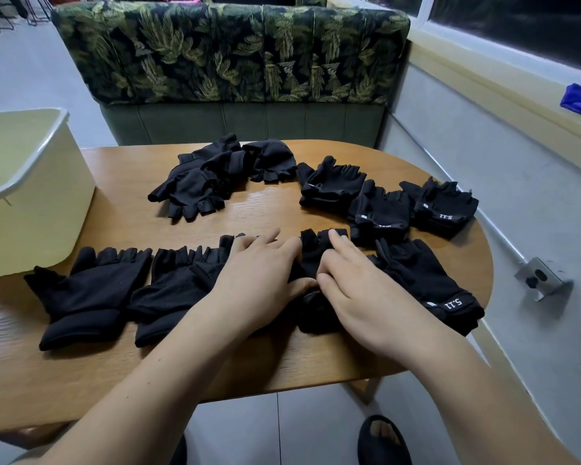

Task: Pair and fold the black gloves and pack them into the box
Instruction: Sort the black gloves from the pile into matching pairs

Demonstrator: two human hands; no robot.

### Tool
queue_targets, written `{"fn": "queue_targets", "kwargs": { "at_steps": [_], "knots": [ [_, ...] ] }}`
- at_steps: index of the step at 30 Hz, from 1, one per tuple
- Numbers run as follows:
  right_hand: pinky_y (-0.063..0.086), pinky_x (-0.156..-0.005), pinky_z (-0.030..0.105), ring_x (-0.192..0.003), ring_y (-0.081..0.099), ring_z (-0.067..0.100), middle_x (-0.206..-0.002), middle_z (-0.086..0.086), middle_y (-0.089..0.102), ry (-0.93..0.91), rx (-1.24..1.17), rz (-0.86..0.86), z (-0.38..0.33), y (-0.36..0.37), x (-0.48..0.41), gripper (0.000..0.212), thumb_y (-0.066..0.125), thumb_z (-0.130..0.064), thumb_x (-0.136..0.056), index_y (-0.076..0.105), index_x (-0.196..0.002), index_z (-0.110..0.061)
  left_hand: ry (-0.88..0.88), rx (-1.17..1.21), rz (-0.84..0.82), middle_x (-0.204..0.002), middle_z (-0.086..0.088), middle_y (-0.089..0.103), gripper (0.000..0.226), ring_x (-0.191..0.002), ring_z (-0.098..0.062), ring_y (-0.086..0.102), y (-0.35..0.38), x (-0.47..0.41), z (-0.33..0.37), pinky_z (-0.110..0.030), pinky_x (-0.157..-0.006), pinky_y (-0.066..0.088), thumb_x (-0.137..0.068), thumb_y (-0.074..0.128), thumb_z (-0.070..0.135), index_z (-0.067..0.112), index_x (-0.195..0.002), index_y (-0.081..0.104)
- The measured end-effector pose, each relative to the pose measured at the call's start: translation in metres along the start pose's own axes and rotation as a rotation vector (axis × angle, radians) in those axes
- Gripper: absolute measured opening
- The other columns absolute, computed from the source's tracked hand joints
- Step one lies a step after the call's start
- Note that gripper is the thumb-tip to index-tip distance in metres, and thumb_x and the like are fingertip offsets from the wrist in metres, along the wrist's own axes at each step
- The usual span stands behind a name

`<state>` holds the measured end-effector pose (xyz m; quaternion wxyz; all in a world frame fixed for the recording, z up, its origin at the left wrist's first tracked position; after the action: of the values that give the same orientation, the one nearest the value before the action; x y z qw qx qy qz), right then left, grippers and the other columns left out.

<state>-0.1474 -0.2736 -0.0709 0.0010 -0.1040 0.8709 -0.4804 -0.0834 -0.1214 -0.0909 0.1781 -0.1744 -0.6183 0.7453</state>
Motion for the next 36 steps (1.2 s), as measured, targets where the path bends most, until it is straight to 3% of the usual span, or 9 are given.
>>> {"fn": "queue_targets", "kwargs": {
  "at_steps": [2,4,6,12,18,21,25,31,36],
  "knots": [
    [0.02,-0.131,0.039,-0.164,-0.006,0.011,-0.179,-0.001,0.0,0.044,0.101,0.013,0.007,0.006,-0.006,0.026,0.04,-0.034,-0.114,0.047,-0.138,-0.028,-0.015,0.019,-0.005,-0.13,0.007,0.064,0.039,-0.149,-0.02,0.04,-0.002,0.002,-0.002,-0.046,-0.12,0.028,-0.097,0.054,0.067,0.031,-0.108,0.044],
    [0.01,-0.132,0.038,-0.164,-0.009,0.013,-0.179,-0.001,-0.007,0.078,0.163,-0.072,0.012,0.011,-0.01,0.057,0.038,-0.042,-0.114,0.019,-0.166,-0.032,-0.023,0.04,0.001,-0.129,0.008,0.062,0.039,-0.146,-0.02,0.042,-0.006,0.006,-0.005,-0.046,-0.121,0.027,-0.098,0.052,0.067,0.031,-0.111,0.043],
    [0.002,-0.132,0.036,-0.163,-0.014,0.012,-0.178,0.0,-0.014,0.097,0.251,-0.134,0.016,0.011,-0.011,0.071,0.032,-0.053,-0.112,-0.002,-0.17,-0.03,-0.031,0.042,0.01,-0.129,0.008,0.059,0.041,-0.147,-0.019,0.041,-0.009,0.009,-0.009,-0.046,-0.122,0.026,-0.098,0.051,0.068,0.031,-0.115,0.044],
    [-0.007,-0.133,0.036,-0.162,-0.02,0.013,-0.177,0.002,-0.017,0.113,0.399,-0.141,0.019,0.015,-0.011,0.075,0.02,-0.061,-0.11,-0.003,-0.171,-0.024,0.008,0.052,-0.077,-0.161,0.016,0.044,0.075,-0.164,-0.011,0.002,-0.004,0.016,-0.015,-0.043,-0.131,0.007,-0.094,0.043,0.081,0.03,-0.149,0.04],
    [0.005,-0.134,0.037,-0.165,-0.003,0.014,-0.179,-0.002,0.008,0.08,0.294,-0.016,0.005,-0.008,-0.014,0.067,0.032,-0.055,-0.111,0.021,-0.17,-0.026,0.034,0.122,-0.006,-0.169,0.017,0.033,0.064,-0.163,-0.009,0.01,-0.022,0.02,-0.021,-0.042,-0.128,0.015,-0.095,0.046,0.077,0.038,-0.145,0.047],
    [0.025,-0.127,0.038,-0.158,0.025,0.015,-0.169,-0.007,0.036,0.056,0.213,0.126,-0.012,-0.03,-0.025,0.056,0.04,-0.048,-0.111,0.04,-0.162,-0.027,-0.002,0.246,0.093,-0.15,0.017,0.052,0.053,-0.137,-0.008,0.047,-0.042,0.026,-0.034,-0.035,-0.112,0.041,-0.097,0.053,0.07,0.038,-0.139,0.053],
    [0.047,-0.11,0.044,-0.135,0.053,0.019,-0.142,-0.006,0.06,0.015,0.183,0.241,-0.036,-0.044,-0.066,0.044,0.051,-0.042,-0.105,0.057,-0.146,-0.027,-0.055,0.357,0.203,-0.126,0.016,0.066,0.041,-0.114,-0.003,0.061,-0.058,0.033,-0.061,-0.034,-0.097,0.053,-0.098,0.06,0.062,0.035,-0.129,0.062],
    [0.055,-0.092,0.042,-0.105,0.064,0.021,-0.103,-0.006,0.07,-0.061,0.107,0.298,-0.069,-0.029,-0.149,0.017,0.06,-0.031,-0.099,0.072,-0.108,-0.023,-0.174,0.468,0.209,-0.102,0.018,0.07,0.027,-0.093,0.003,0.065,-0.065,0.046,-0.097,-0.034,-0.089,0.058,-0.099,0.065,0.053,0.031,-0.116,0.067],
    [0.058,-0.086,0.044,-0.103,0.065,0.025,-0.107,-0.001,0.073,-0.027,0.161,0.308,-0.081,-0.026,-0.208,0.018,0.059,-0.027,-0.097,0.075,-0.099,-0.02,-0.261,0.541,0.208,-0.097,0.018,0.072,0.022,-0.09,0.002,0.067,-0.063,0.055,-0.123,-0.036,-0.088,0.059,-0.099,0.066,0.051,0.032,-0.109,0.067]
  ]
}}
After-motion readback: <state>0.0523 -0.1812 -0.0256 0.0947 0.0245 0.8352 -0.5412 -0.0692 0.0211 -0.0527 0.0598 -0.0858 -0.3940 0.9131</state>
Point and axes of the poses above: each hand's wrist, its own x-axis away from the middle knuckle, its own y-axis out of the palm, z = x × y, the point moved 4 cm from there along -x, towards the middle knuckle
